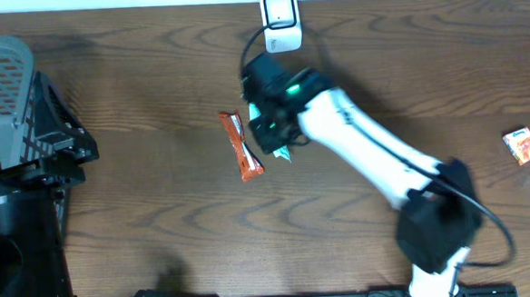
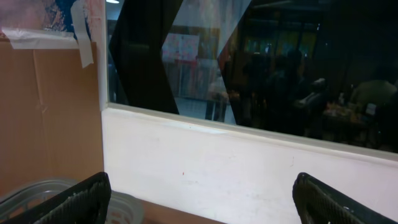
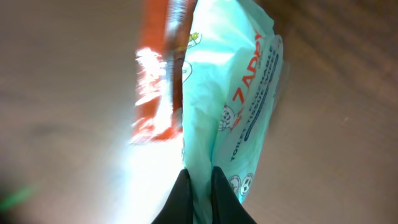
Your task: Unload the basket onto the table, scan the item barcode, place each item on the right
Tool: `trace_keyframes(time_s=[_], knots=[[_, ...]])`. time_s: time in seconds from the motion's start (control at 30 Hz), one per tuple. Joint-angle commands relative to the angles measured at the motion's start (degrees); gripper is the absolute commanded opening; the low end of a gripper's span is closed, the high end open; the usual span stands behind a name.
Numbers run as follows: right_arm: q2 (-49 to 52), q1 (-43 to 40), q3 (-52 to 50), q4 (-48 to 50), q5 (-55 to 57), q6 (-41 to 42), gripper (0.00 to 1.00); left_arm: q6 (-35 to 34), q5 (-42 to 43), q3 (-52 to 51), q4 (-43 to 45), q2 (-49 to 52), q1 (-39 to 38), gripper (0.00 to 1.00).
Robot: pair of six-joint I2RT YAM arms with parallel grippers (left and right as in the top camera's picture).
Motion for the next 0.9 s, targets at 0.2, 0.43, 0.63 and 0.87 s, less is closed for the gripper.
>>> trace_keyframes(time_s=[0.2, 0.43, 0.63, 0.87], knots=[[-0.3, -11.6, -6.2, -1.5, -32.9, -2.3, 0.01, -0.5, 0.0, -0.2, 0.1, -0.1, 0.3, 0.94], [1.9, -18.5, -18.1, 7.9, -51.7, -7.9, 0.01, -0.5, 0.0, -0.2, 0.1, -0.1, 0.3, 0.93], [3.8, -24.0, -21.8, 10.2, -52.1, -9.4, 0.01, -0.5, 0.1, -0.2, 0.1, -0.1, 0.3, 0.93], [4.9, -28.2, -22.2, 9.6, -31.3, -9.3, 0.30, -0.5, 0.0, -0.2, 0.1, -0.1, 0.3, 0.94]])
